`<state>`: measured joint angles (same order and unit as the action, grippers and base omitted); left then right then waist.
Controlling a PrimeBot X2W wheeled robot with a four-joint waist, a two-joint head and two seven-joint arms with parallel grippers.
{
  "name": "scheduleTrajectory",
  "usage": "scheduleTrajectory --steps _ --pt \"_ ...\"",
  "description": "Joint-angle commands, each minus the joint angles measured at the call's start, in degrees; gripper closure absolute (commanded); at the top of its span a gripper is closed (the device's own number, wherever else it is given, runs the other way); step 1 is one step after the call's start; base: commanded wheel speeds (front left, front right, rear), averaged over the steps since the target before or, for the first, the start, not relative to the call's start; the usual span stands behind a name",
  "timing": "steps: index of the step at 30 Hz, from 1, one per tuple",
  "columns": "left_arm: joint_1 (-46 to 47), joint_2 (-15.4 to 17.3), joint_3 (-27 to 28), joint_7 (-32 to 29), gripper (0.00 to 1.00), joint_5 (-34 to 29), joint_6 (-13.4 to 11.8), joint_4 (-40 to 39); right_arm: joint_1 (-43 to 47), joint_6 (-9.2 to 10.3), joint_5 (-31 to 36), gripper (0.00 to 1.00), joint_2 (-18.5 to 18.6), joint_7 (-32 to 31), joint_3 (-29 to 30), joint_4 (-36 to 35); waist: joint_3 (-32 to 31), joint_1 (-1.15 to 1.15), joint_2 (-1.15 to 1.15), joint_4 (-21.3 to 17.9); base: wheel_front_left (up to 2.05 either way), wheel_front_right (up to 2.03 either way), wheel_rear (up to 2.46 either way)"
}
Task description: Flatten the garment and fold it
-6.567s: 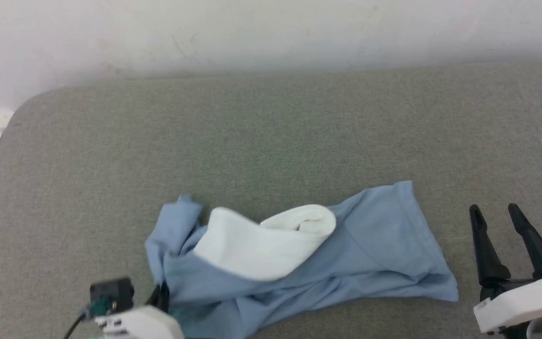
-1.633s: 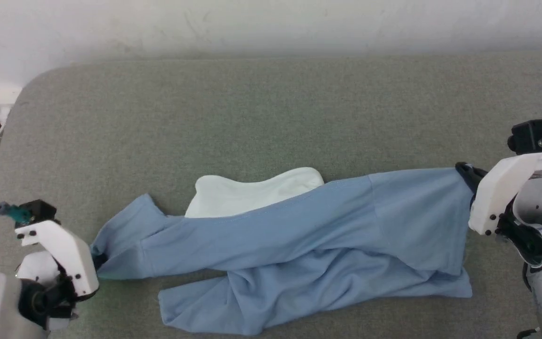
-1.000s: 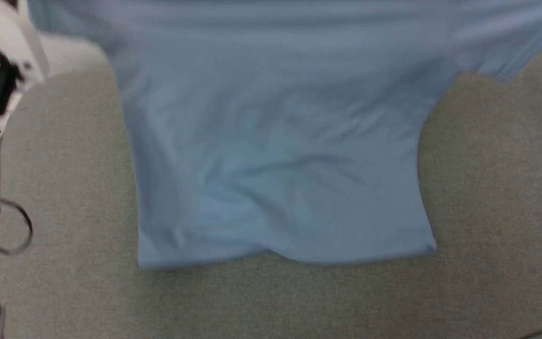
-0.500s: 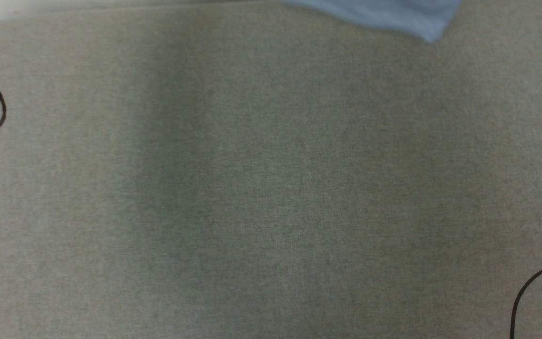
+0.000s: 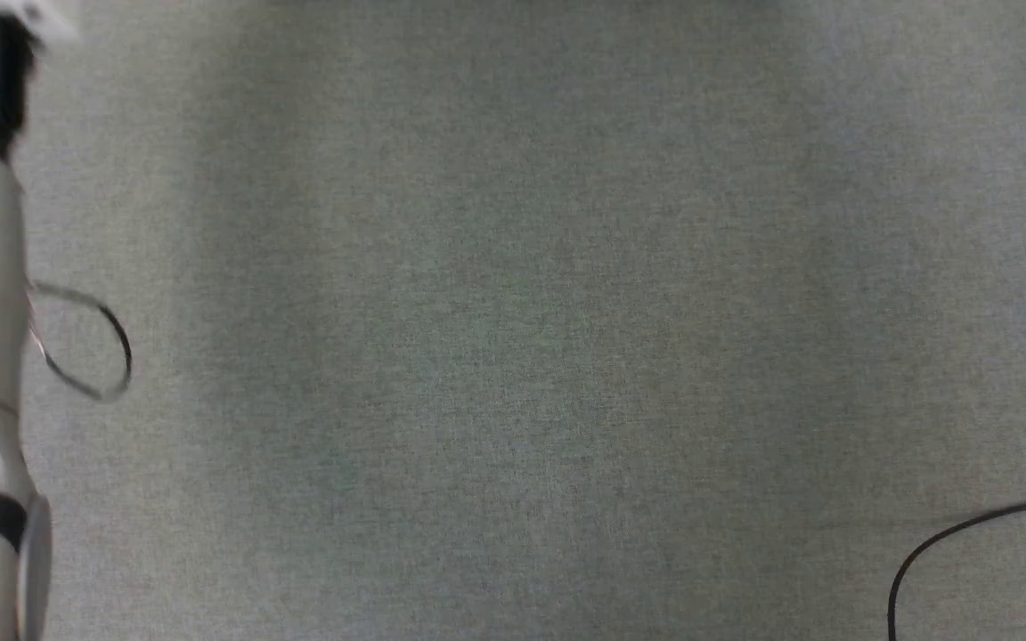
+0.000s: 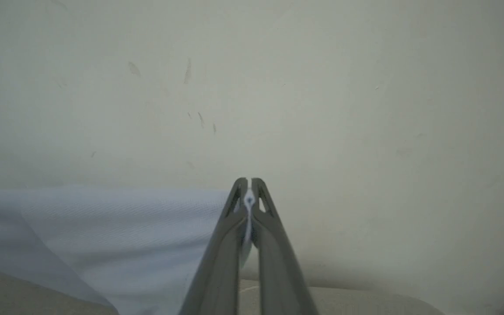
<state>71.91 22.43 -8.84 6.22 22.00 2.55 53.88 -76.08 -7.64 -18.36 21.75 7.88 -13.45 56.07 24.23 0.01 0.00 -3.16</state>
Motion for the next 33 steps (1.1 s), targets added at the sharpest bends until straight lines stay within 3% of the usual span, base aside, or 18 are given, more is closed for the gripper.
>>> scheduleTrajectory --steps 1,5,10,15,20,26,33 --pt "-2.3 0.0 0.6 1.3 1.00 0.8 0.4 0.3 2.1 0.15 -1.7 1.00 0.0 0.9 -0.6 0.1 -1.1 -0.01 0.00 0.2 0.00 0.00 0.00" --pt "-11.0 0.2 1.8 4.8 1.00 2.5 1.1 0.1 10.5 0.15 -7.6 1.00 0.3 1.5 -4.3 -2.3 -4.4 -0.01 0.00 0.4 0.00 0.00 0.00" --pt "-25.4 0.3 3.8 6.6 1.00 5.2 0.9 -4.4 24.2 0.15 -15.1 1.00 3.0 -0.1 -7.4 -10.5 -9.6 -0.01 0.00 0.8 0.00 0.00 0.00" --pt "-42.9 0.1 6.0 5.5 1.00 7.1 -3.0 -16.4 40.2 0.15 -18.9 1.00 6.4 -5.1 -6.3 -22.0 -14.9 -0.01 0.00 1.0 0.00 0.00 0.00" --pt "-62.1 -0.2 8.4 -0.7 1.00 8.9 -9.7 -34.0 57.7 0.15 -18.4 1.00 6.8 -11.7 2.0 -34.4 -18.4 -0.01 0.00 1.2 0.00 0.00 0.00" --pt "-80.5 -1.5 9.1 -9.3 1.00 9.6 -17.1 -53.3 78.4 0.15 -13.5 1.00 -0.5 -22.5 16.2 -51.1 -20.0 -0.01 0.00 2.2 0.00 0.00 0.00" --pt "-92.0 -3.2 8.5 -15.5 1.00 10.5 -21.9 -61.6 94.9 0.15 -8.1 1.00 -13.1 -36.0 25.4 -65.9 -19.7 -0.01 0.00 2.8 0.00 0.00 0.00"
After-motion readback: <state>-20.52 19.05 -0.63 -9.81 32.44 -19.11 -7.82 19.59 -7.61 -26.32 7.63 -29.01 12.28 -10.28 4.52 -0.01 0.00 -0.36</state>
